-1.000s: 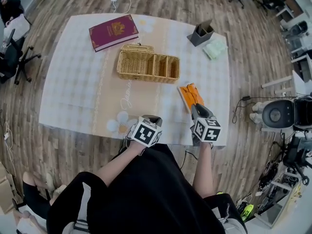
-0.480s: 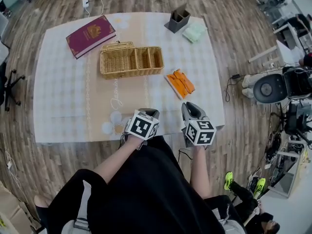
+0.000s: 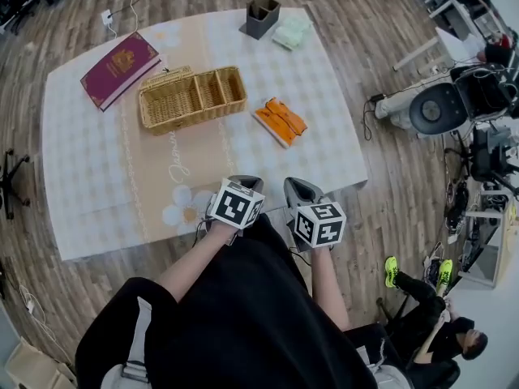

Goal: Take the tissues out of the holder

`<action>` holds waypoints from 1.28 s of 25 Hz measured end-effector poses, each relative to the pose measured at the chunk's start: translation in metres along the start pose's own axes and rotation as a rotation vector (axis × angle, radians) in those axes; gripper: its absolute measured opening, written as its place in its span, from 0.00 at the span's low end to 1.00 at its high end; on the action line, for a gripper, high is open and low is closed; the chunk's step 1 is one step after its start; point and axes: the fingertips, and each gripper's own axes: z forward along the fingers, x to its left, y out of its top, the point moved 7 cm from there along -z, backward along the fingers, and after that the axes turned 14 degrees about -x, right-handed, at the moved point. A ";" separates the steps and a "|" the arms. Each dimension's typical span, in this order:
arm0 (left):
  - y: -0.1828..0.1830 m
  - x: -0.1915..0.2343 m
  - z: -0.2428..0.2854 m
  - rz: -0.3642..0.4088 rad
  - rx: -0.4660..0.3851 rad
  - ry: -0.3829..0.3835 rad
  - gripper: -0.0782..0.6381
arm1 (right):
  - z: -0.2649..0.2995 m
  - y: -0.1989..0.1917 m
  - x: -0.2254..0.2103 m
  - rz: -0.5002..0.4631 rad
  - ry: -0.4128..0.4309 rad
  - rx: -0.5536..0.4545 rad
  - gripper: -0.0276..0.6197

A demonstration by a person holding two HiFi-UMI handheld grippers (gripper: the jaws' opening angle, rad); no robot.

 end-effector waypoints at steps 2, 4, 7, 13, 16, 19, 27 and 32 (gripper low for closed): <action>-0.003 -0.003 0.000 0.014 0.010 -0.007 0.11 | -0.001 -0.006 0.004 0.030 0.001 0.011 0.07; -0.004 -0.006 -0.001 0.026 0.017 -0.013 0.11 | -0.001 -0.009 0.008 0.059 0.001 0.020 0.07; -0.006 -0.008 -0.003 0.039 0.022 -0.012 0.11 | 0.000 -0.010 0.014 0.068 -0.001 0.039 0.07; -0.006 -0.003 -0.009 0.041 0.012 0.011 0.11 | 0.009 -0.007 0.023 0.073 0.022 0.062 0.07; -0.007 0.000 -0.010 0.038 0.007 0.021 0.11 | 0.011 -0.007 0.023 0.070 0.026 0.069 0.06; -0.007 0.004 -0.010 0.027 0.005 0.031 0.11 | 0.009 -0.006 0.019 0.062 0.021 0.073 0.07; 0.003 0.003 -0.006 0.028 -0.008 0.041 0.11 | 0.000 -0.006 -0.003 0.070 -0.017 0.075 0.07; 0.004 0.002 -0.005 0.026 -0.007 0.047 0.11 | 0.007 -0.002 -0.001 0.059 0.011 0.081 0.07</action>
